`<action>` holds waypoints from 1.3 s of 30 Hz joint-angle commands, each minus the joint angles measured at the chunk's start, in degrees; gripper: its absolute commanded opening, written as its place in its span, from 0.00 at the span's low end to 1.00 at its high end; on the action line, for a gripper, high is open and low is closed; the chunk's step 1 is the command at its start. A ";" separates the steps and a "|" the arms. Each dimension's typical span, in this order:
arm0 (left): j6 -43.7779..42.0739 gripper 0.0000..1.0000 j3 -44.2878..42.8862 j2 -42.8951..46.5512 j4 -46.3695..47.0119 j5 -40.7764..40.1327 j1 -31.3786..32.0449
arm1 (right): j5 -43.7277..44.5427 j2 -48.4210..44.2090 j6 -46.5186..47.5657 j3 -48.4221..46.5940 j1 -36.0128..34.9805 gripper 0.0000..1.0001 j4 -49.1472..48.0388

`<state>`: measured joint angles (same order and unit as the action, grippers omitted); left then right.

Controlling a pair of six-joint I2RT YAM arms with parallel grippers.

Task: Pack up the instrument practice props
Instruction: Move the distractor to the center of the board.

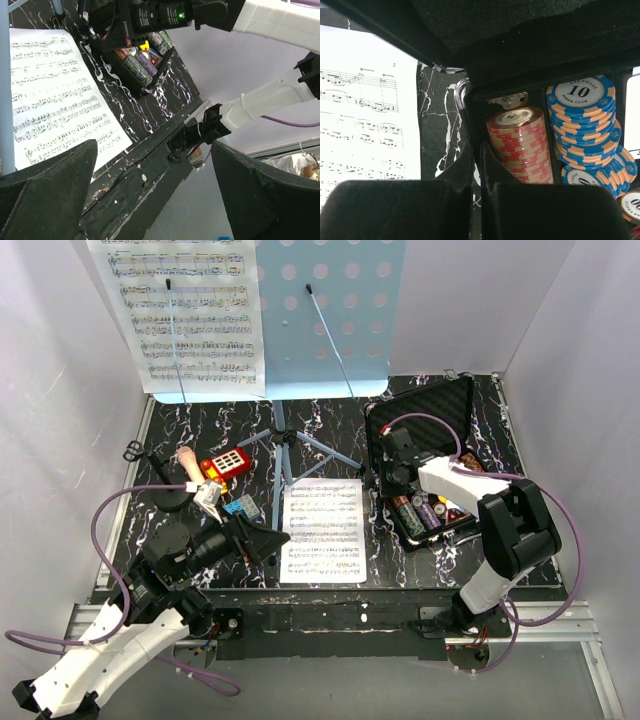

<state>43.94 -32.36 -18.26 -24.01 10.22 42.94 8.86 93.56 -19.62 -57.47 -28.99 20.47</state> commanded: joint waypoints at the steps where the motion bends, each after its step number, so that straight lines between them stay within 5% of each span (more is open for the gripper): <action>1: -0.09 0.98 -0.95 1.38 -2.27 -0.63 0.13 | 5.28 4.35 -5.70 -3.86 5.34 0.01 3.52; 22: -0.17 0.98 -0.42 2.35 -4.64 -0.99 0.13 | 6.17 8.83 -6.49 -11.95 12.73 0.01 4.05; 39: -2.81 0.98 -4.64 -2.22 -7.10 -1.60 0.13 | 0.81 29.92 -8.33 -45.25 19.50 0.01 12.13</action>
<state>42.26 -34.87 -19.49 -30.00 9.39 42.94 6.94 120.42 -25.82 -94.96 -11.64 34.35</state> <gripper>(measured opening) 0.981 0.043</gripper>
